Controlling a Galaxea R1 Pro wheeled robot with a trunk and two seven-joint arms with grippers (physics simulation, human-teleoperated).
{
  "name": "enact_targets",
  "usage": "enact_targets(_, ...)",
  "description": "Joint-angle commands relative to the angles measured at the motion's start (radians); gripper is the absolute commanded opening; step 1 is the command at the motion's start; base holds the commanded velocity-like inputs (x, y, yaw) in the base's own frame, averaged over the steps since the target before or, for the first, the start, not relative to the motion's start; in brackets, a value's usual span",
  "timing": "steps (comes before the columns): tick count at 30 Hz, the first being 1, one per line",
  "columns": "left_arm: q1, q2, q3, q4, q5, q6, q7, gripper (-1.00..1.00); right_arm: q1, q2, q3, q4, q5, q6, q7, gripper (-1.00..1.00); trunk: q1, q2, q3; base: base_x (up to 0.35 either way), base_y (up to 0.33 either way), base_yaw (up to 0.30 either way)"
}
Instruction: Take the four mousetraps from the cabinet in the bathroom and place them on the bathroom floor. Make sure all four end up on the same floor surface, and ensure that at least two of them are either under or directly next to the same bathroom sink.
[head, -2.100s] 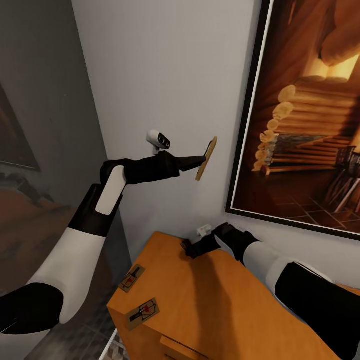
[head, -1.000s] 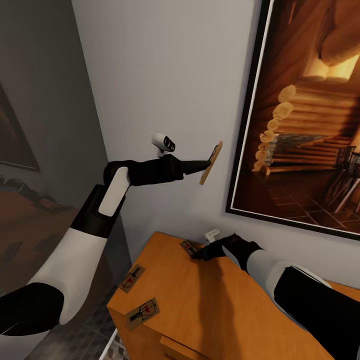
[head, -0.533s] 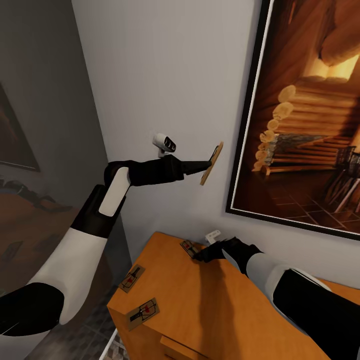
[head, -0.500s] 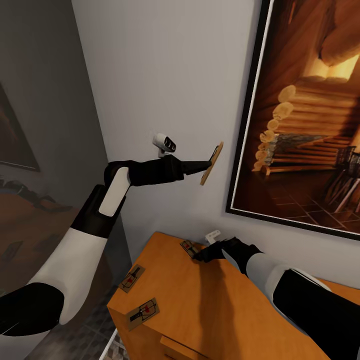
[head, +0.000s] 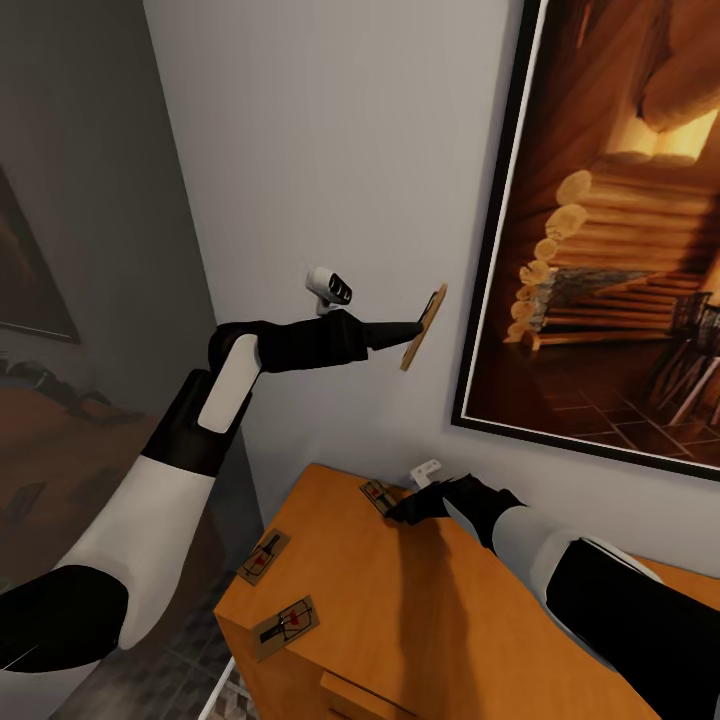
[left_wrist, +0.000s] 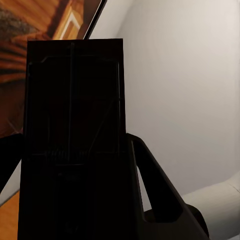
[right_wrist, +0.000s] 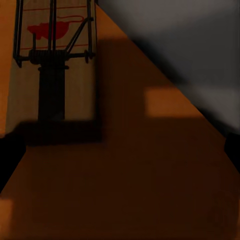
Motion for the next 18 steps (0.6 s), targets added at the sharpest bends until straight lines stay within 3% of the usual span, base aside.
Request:
enact_targets(1, -0.001, 0.000, 0.000, 0.000, -0.002, 0.001, -0.005, -1.00, -0.001, 0.000, 0.006, 0.000, -0.008, 0.004, 0.002, 1.00, 0.000, -0.002, -0.002, 0.000, 0.000, 0.000)
enact_targets(18, -0.001, 0.001, 0.000, 0.001, 0.000, 0.001, -0.006, -1.00, -0.001, 0.001, 0.008, -0.003, -0.008, 0.005, 0.002, 1.00, 0.000, -0.002, -0.002, 0.000, 0.043, 0.000)
